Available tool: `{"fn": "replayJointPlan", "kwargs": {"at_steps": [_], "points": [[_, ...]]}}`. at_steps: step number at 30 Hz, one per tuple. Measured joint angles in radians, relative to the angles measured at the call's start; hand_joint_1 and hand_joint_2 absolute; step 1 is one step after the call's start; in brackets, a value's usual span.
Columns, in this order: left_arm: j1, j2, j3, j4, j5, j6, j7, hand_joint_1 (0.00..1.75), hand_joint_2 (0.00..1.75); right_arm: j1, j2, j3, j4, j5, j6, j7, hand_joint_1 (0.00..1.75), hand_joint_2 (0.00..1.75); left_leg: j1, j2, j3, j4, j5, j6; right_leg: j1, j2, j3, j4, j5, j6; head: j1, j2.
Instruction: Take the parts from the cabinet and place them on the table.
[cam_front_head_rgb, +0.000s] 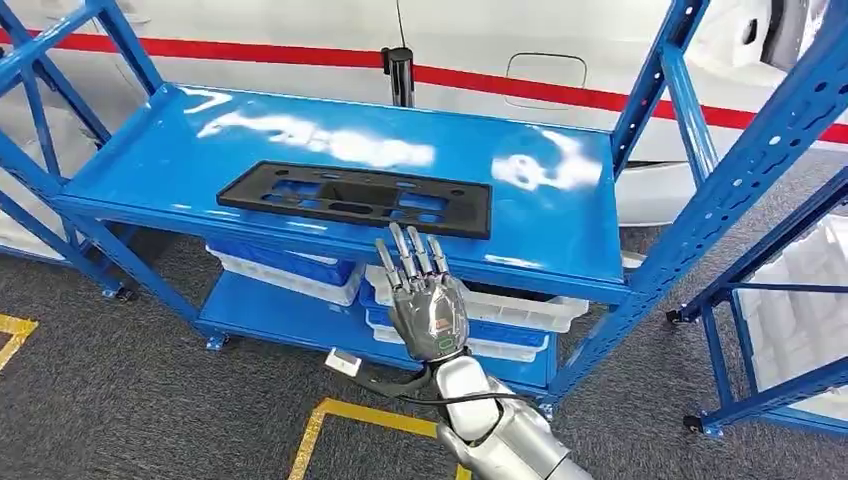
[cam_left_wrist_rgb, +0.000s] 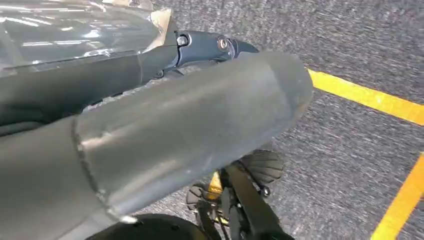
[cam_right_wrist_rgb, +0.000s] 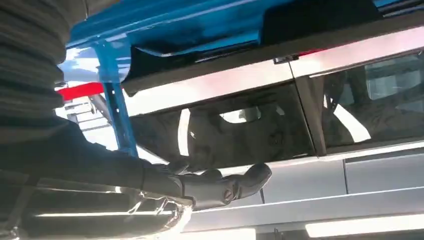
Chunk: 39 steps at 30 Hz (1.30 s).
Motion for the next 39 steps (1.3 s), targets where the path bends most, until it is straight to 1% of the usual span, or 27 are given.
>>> {"fn": "replayJointPlan", "kwargs": {"at_steps": [1,3,4,7,10,11,12,13,14,15,16,17,18,19,20,21,22,25,26,28,30,31,32,34,36,37,39], "points": [[-0.002,0.000,0.000,0.000,0.000,0.000,0.000,0.00,0.00,0.000,0.002,0.000,0.000,0.000,0.000,0.000,0.00,1.75,-0.007,0.007,0.010,-0.006,-0.018,0.002,0.009,0.000,0.003,-0.002,-0.004,0.007,0.000,0.000],[-0.003,0.000,0.000,0.000,0.001,0.002,0.000,0.00,0.00,0.001,0.002,0.000,0.000,0.000,-0.001,-0.011,0.00,1.75,-0.016,0.001,0.010,-0.021,-0.021,0.009,0.003,-0.003,0.016,-0.007,-0.002,0.019,-0.001,0.000],[-0.002,0.000,0.000,0.000,0.001,0.002,0.000,0.00,0.00,0.001,0.002,0.000,0.001,0.000,-0.001,-0.013,0.00,1.75,-0.018,-0.001,0.016,-0.026,-0.025,0.015,0.007,-0.003,0.018,0.001,0.007,0.035,0.000,0.000],[-0.002,-0.003,0.000,0.000,0.001,0.002,0.001,0.00,0.00,-0.002,0.007,-0.002,0.002,0.000,-0.002,-0.015,0.00,1.75,-0.010,-0.010,0.054,-0.044,-0.025,0.027,0.006,-0.002,-0.002,0.057,-0.028,0.039,0.003,0.000],[-0.003,-0.003,0.000,0.000,0.001,0.002,0.004,0.00,0.00,0.001,0.005,-0.003,0.007,0.000,-0.002,-0.015,0.00,1.75,-0.013,-0.017,0.061,-0.043,-0.036,0.033,0.003,-0.001,-0.133,0.257,-0.098,0.033,0.006,0.000],[-0.002,-0.003,0.000,0.000,0.001,0.002,0.006,0.00,0.00,0.005,0.004,-0.002,0.010,0.000,-0.002,-0.015,0.00,1.75,-0.014,-0.021,0.064,-0.043,-0.039,0.032,0.003,-0.001,-0.160,0.283,-0.098,0.035,0.006,0.000],[-0.001,-0.004,0.000,0.000,0.001,0.002,0.006,0.00,0.00,0.007,0.004,-0.002,0.013,0.000,-0.002,-0.015,0.00,1.75,-0.014,-0.024,0.069,-0.043,-0.044,0.030,0.004,-0.001,-0.164,0.263,-0.080,0.038,0.005,0.000],[-0.001,-0.006,0.000,0.000,0.001,0.002,0.007,0.00,0.00,0.007,0.004,-0.002,0.014,0.000,-0.002,-0.015,0.00,1.75,-0.014,-0.028,0.076,-0.042,-0.049,0.027,0.003,-0.001,-0.144,0.199,-0.042,0.051,0.006,0.000],[-0.001,-0.006,0.000,0.000,0.001,0.002,0.007,0.00,0.00,0.007,0.004,-0.003,0.014,0.000,-0.002,-0.014,0.00,1.75,-0.014,-0.029,0.086,-0.042,-0.055,0.023,0.003,-0.001,-0.110,0.107,0.011,0.067,0.006,0.000],[-0.001,-0.007,0.000,0.000,0.001,0.001,0.007,0.00,0.00,0.006,0.004,-0.003,0.014,0.000,-0.002,-0.012,0.00,1.75,-0.014,-0.032,0.094,-0.042,-0.061,0.019,0.003,-0.001,-0.075,0.016,0.062,0.072,0.007,0.000],[-0.001,-0.008,0.000,0.000,0.001,0.000,0.007,0.00,0.00,0.006,0.003,-0.003,0.015,-0.001,-0.002,-0.010,0.00,1.75,-0.015,-0.033,0.101,-0.041,-0.065,0.014,0.006,-0.001,-0.079,-0.001,0.060,0.055,0.005,0.000],[-0.001,-0.009,0.000,0.000,0.001,0.000,0.007,0.00,0.00,0.005,0.003,-0.002,0.016,-0.001,-0.001,-0.010,0.00,1.75,-0.016,-0.034,0.095,-0.041,-0.069,0.009,0.013,-0.002,-0.077,-0.009,0.034,0.031,0.005,0.000],[-0.001,-0.009,0.000,0.000,0.000,-0.001,0.007,0.00,0.00,0.006,0.003,-0.003,0.016,-0.001,-0.002,-0.006,0.00,1.75,-0.015,-0.032,0.093,-0.044,-0.074,0.000,0.016,-0.002,-0.063,-0.011,0.055,0.024,0.004,0.000],[0.001,-0.009,0.000,0.000,-0.001,-0.001,0.007,0.00,0.00,0.006,0.001,-0.003,0.017,-0.001,-0.002,0.002,0.00,1.75,-0.015,-0.031,0.100,-0.029,-0.069,-0.005,0.014,-0.002,-0.074,-0.017,0.058,0.012,0.001,0.000],[0.002,-0.010,0.000,0.000,-0.001,-0.007,0.007,0.00,0.00,0.006,0.001,-0.002,0.017,-0.001,-0.002,0.012,0.00,1.75,-0.014,-0.029,0.102,-0.027,-0.069,-0.006,0.007,0.001,-0.049,-0.017,0.059,0.005,0.002,0.000],[0.001,-0.008,0.000,0.000,-0.002,-0.010,0.007,0.00,0.00,0.005,0.002,-0.002,0.017,-0.001,-0.002,0.022,0.00,1.75,-0.010,-0.027,0.099,-0.011,-0.082,-0.009,-0.004,-0.002,-0.034,-0.028,0.059,0.001,0.003,0.000],[0.001,-0.009,0.000,0.000,-0.003,-0.011,0.006,0.00,0.00,0.004,0.000,-0.002,0.017,-0.001,-0.002,0.028,0.00,1.75,-0.011,-0.021,0.088,0.022,-0.098,-0.016,-0.004,-0.002,-0.023,-0.033,0.057,-0.002,0.001,0.000],[0.000,-0.010,0.000,0.000,-0.004,-0.016,0.006,0.00,0.00,0.001,0.000,-0.002,0.017,0.000,-0.002,0.031,0.00,1.75,0.002,-0.018,-0.044,0.230,-0.182,-0.036,-0.003,-0.002,-0.012,-0.033,0.046,-0.015,-0.003,0.000],[0.001,-0.010,0.000,0.000,-0.004,-0.016,0.006,0.00,0.00,0.002,0.000,-0.001,0.018,0.000,-0.002,0.031,0.00,1.75,0.006,-0.015,-0.078,0.266,-0.185,-0.040,-0.003,-0.002,-0.009,-0.033,0.042,-0.014,-0.005,0.000],[0.001,-0.010,0.000,0.000,-0.004,-0.016,0.006,0.00,0.00,0.002,-0.001,-0.001,0.018,0.000,-0.002,0.032,0.00,1.75,0.015,-0.009,-0.080,0.210,-0.120,-0.047,-0.007,0.001,0.005,-0.033,0.030,-0.007,-0.004,0.000],[0.001,-0.009,0.000,0.000,-0.004,-0.016,0.006,0.00,0.00,0.001,-0.001,-0.001,0.018,0.000,-0.002,0.032,0.00,1.75,0.022,-0.004,-0.013,0.036,0.001,-0.052,-0.014,0.001,0.029,-0.033,0.013,0.006,-0.005,0.000],[0.001,-0.010,0.000,0.000,-0.004,-0.016,0.006,0.00,0.00,0.001,-0.001,-0.001,0.018,0.000,-0.002,0.032,0.00,1.75,0.024,0.001,0.006,-0.023,0.026,-0.055,-0.011,0.001,0.026,-0.033,0.006,0.014,-0.008,0.000],[0.000,-0.010,0.000,0.000,-0.004,-0.017,0.006,0.00,0.00,0.000,-0.002,-0.001,0.019,0.000,-0.002,0.032,0.00,1.75,0.014,0.004,0.002,-0.027,-0.043,-0.048,-0.006,0.002,0.038,-0.028,0.000,0.022,-0.013,0.000],[0.001,-0.010,0.000,0.000,-0.004,-0.017,0.006,0.00,0.00,0.000,-0.001,0.000,0.019,-0.001,-0.003,0.032,0.00,1.75,0.008,-0.002,0.013,-0.019,-0.013,-0.026,-0.002,0.000,0.028,-0.033,-0.010,0.039,-0.010,0.000],[0.001,-0.010,0.000,0.000,-0.004,-0.017,0.006,0.00,0.00,-0.003,-0.001,0.002,0.018,0.000,-0.003,0.033,0.00,1.75,0.005,-0.005,0.026,-0.031,-0.010,-0.013,0.003,-0.003,0.045,-0.041,-0.020,0.055,-0.010,0.000],[0.001,-0.011,0.000,0.000,-0.004,-0.017,0.006,0.00,0.00,-0.004,-0.002,0.002,0.018,0.000,-0.005,0.033,0.00,1.75,0.005,-0.004,0.034,-0.035,-0.010,-0.007,-0.001,-0.003,0.038,-0.015,-0.032,0.055,-0.008,0.000],[-0.002,-0.010,0.000,0.000,-0.004,-0.017,0.005,0.00,0.00,-0.006,-0.002,0.002,0.018,0.000,-0.005,0.033,0.00,1.75,-0.002,-0.005,0.041,-0.036,-0.020,0.011,0.000,-0.002,-0.039,0.125,-0.085,0.039,-0.006,0.000]]}}
